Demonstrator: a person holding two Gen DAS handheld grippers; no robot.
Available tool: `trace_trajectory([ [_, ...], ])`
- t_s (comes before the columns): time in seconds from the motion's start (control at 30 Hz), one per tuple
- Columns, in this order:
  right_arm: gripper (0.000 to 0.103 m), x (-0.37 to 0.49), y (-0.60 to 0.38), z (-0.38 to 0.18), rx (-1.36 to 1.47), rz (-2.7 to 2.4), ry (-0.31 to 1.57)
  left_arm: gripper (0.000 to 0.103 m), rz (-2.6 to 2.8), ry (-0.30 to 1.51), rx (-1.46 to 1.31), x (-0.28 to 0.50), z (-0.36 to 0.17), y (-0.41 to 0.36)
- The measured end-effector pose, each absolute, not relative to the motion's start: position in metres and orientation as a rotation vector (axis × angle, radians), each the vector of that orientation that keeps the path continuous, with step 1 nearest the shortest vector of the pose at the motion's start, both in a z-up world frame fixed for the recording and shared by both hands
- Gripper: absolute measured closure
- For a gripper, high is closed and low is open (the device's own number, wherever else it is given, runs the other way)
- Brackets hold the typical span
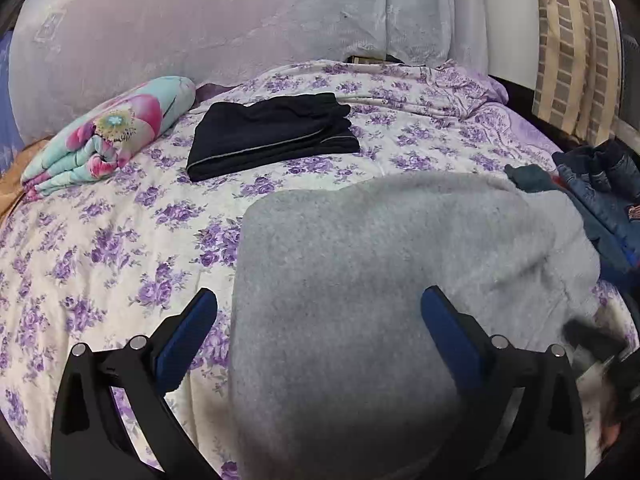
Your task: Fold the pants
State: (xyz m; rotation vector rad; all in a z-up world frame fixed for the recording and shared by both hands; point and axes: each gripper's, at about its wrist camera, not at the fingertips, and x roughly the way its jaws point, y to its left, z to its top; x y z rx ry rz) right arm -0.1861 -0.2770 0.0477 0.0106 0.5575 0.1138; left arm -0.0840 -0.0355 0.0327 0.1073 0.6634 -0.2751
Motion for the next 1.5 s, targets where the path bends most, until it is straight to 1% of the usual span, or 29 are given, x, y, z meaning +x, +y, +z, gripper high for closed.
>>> trace_trajectory([
  [0.1, 0.003, -0.187, -0.266, 0.081, -0.034, 0.058, 0.447, 0.004, -0.314, 0.663, 0.031, -0.084, 0.029, -0.024],
  [0.17, 0.003, -0.167, -0.254, 0.089, -0.107, -0.025, 0.460, 0.004, -0.323, 0.682, 0.000, -0.081, 0.027, -0.021],
  [0.23, 0.003, -0.144, -0.243, 0.078, -0.188, -0.108, 0.519, 0.004, -0.318, 0.696, -0.027, -0.080, 0.026, -0.020],
  [0.3, 0.003, -0.119, -0.229, 0.041, -0.262, -0.147, 0.611, 0.004, -0.322, 0.708, -0.042, -0.080, 0.025, -0.020],
  [0.33, 0.003, -0.117, -0.226, 0.031, -0.267, -0.150, 0.616, 0.004, -0.327, 0.716, -0.047, -0.079, 0.023, -0.019],
  [0.37, 0.003, -0.123, -0.224, 0.025, -0.265, -0.169, 0.570, 0.004, -0.340, 0.737, -0.071, -0.078, 0.020, -0.017],
  [0.47, 0.003, -0.131, -0.212, 0.028, -0.335, -0.213, 0.521, 0.004, -0.362, 0.761, -0.156, -0.075, 0.015, -0.009],
  [0.63, 0.003, -0.131, -0.218, 0.027, -0.296, -0.197, 0.527, 0.004, -0.362, 0.733, -0.108, -0.078, 0.019, -0.014],
  [0.7, 0.003, -0.136, -0.223, 0.034, -0.276, -0.161, 0.544, 0.005, -0.360, 0.684, -0.037, -0.085, 0.030, -0.016],
  [0.8, 0.003, -0.152, -0.240, 0.048, -0.168, -0.097, 0.486, 0.004, -0.255, 0.520, 0.175, -0.107, 0.056, -0.021],
  [0.83, 0.003, -0.151, -0.244, 0.047, -0.145, -0.080, 0.494, 0.004, -0.164, 0.462, 0.233, -0.113, 0.060, -0.022],
  [0.87, 0.003, -0.143, -0.247, 0.039, -0.129, -0.068, 0.548, 0.004, -0.018, 0.386, 0.287, -0.121, 0.059, -0.023],
  [0.9, 0.003, -0.135, -0.248, 0.030, -0.124, -0.059, 0.592, 0.004, 0.111, 0.371, 0.308, -0.123, 0.054, -0.025],
  [0.93, 0.003, -0.131, -0.249, 0.026, -0.116, -0.053, 0.610, 0.004, 0.234, 0.402, 0.319, -0.121, 0.044, -0.027],
  [0.97, 0.003, -0.131, -0.252, 0.029, -0.091, -0.044, 0.610, 0.004, 0.350, 0.483, 0.360, -0.113, 0.027, -0.033],
  [1.03, 0.003, -0.133, -0.249, 0.030, -0.079, -0.057, 0.607, 0.004, 0.366, 0.567, 0.438, -0.096, 0.018, -0.044],
  [1.1, 0.003, -0.138, -0.244, 0.031, -0.055, -0.099, 0.592, 0.004, 0.349, 0.562, 0.372, -0.098, 0.022, -0.034],
  [1.23, 0.003, -0.143, -0.227, 0.029, -0.129, -0.127, 0.564, 0.004, 0.277, 0.648, 0.279, -0.087, 0.020, -0.018],
  [1.37, 0.003, -0.141, -0.240, 0.028, -0.055, -0.079, 0.586, 0.004, 0.216, 0.694, 0.184, -0.086, 0.014, -0.004],
  [1.43, 0.003, -0.140, -0.246, 0.028, -0.016, -0.058, 0.600, 0.004, 0.217, 0.706, 0.163, -0.087, 0.013, -0.001],
  [1.5, 0.003, -0.139, -0.248, 0.026, 0.002, -0.047, 0.605, 0.004, 0.271, 0.699, 0.211, -0.090, 0.012, -0.009],
])
